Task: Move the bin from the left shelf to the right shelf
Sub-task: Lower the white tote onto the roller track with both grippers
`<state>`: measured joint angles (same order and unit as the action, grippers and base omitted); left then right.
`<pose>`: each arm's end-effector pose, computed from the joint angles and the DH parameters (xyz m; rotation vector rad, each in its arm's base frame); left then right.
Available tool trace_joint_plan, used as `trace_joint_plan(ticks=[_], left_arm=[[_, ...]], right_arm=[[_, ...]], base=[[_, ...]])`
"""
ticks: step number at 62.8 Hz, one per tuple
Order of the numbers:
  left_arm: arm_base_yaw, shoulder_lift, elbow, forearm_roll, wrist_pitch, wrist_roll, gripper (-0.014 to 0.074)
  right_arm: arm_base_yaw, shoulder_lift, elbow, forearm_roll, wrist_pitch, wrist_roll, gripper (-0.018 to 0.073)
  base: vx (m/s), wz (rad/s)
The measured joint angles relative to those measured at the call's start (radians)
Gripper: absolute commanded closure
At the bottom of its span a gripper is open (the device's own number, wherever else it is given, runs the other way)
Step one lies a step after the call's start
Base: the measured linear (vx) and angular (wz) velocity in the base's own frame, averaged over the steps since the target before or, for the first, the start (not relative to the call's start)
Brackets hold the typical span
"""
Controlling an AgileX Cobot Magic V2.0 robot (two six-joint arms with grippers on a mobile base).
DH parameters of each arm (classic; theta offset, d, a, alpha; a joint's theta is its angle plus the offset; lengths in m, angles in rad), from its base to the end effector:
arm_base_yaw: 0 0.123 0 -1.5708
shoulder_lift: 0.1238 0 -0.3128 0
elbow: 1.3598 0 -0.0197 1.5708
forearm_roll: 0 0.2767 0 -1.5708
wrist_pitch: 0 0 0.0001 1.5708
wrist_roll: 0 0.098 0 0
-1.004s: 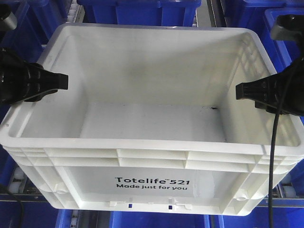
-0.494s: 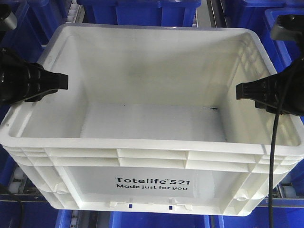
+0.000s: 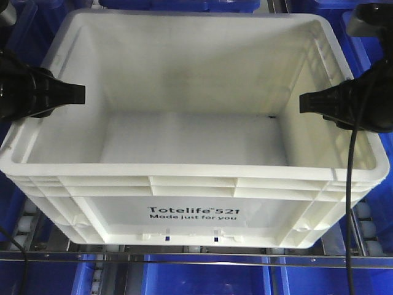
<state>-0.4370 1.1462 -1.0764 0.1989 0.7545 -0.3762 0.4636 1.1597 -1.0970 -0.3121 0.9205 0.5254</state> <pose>0.2377 -0.0964 0.3816 0.1671 2.2911 -0.1900 0.2330 0.0897 0.3766 -0.0491 2.4079 0.0646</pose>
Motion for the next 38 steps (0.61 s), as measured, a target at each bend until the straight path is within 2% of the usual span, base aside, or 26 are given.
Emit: trace_joint_plan(ticks=[6, 16, 30, 38], left_arm=[[0.0, 0.029, 0.0, 0.039, -0.036, 0.0, 0.0558], [0.001, 0.109, 0.0, 0.061, -0.075, 0.001, 0.0558], [0.005, 0.196, 0.0, 0.083, -0.125, -0.003, 0.0558], [0.011, 0.211, 0.0, 0.118, -0.144, -0.009, 0.0557]], right_arm=[[0.0, 0.027, 0.0, -0.036, -0.041, 0.01, 0.0564], [-0.003, 0.088, 0.0, -0.092, -0.062, 0.034, 0.0564], [-0.008, 0.18, 0.0, -0.159, -0.071, 0.13, 0.056], [-0.008, 0.206, 0.0, -0.175, -0.097, 0.15, 0.0548]], base=[[0.0, 0.0], [0.0, 0.0], [0.0, 0.0], [0.0, 0.0]])
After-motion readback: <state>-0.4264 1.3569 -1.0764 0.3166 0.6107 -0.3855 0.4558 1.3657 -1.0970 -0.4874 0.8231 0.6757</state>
